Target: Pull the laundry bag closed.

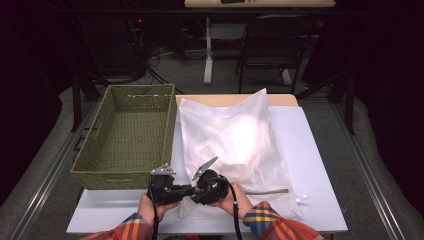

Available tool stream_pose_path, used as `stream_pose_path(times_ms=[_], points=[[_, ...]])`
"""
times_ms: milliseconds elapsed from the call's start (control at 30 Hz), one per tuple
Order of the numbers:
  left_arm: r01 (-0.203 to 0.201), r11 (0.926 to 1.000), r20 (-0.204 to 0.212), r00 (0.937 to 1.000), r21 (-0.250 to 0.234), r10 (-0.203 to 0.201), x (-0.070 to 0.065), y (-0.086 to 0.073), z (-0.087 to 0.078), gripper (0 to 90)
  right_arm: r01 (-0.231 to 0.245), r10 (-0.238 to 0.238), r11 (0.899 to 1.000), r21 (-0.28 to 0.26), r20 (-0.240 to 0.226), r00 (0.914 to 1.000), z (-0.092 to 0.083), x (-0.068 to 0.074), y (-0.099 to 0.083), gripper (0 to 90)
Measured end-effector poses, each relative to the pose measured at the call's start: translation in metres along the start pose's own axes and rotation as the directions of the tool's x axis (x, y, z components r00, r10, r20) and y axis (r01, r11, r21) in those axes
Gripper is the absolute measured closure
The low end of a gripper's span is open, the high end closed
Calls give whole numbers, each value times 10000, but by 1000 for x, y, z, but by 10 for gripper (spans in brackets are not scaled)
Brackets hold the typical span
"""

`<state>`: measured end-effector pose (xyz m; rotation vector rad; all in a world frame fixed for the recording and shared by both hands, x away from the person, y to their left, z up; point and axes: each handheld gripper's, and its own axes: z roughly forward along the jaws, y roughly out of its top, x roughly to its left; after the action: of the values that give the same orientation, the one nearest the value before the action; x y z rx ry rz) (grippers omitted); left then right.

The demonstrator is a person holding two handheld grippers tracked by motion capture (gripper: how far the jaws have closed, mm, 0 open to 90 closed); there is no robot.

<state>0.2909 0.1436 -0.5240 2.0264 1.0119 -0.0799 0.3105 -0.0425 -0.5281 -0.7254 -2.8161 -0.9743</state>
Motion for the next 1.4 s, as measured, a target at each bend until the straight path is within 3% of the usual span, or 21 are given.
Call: stream_pose_path(times_ms=[133, 333, 400, 467, 533, 600, 867, 1100, 1400], points=[[73, 10000, -70, 9999, 27, -73, 2, 1, -1, 777, 229, -228, 9997, 65, -63, 9997, 0, 4, 1, 851], [165, 9999, -182, 9997, 32, -164, 5, 2, -2, 631, 358, -358, 9991, 223, -7, 9994, -3, 6, 1, 863], [163, 9998, -109, 9998, 76, -162, 6, 2, -1, 622, 430, -431, 9985, 339, 44, 9991, -4, 7, 1, 864], [218, 9996, 141, 9997, 205, -220, 7, 2, 0, 643, 495, -498, 9977, 458, 68, 9987, -5, 7, 1, 864], [267, 9994, 490, 9984, 197, -277, 8, 1, 2, 720, 540, -547, 9970, 562, 110, 9984, -4, 8, 0, 864], [181, 9997, 536, 9984, 144, -188, 7, 1, 1, 792, 596, -604, 9962, 641, 106, 9981, -4, 7, 0, 864], [784, 9968, 903, 9929, -122, -770, 10, -2, 1, 843, 294, -295, 9993, 251, 24, 9996, -5, 6, 3, 795], [450, 9988, 807, 9958, -212, -431, 7, -1, 0, 841, 148, -148, 9999, 14, -47, 9999, -6, 4, 3, 838], [-129, 9999, 521, 9986, -55, 131, 1, 1, -2, 852, -51, 49, 9997, 249, 44, 10000, -6, 4, 4, 862]])
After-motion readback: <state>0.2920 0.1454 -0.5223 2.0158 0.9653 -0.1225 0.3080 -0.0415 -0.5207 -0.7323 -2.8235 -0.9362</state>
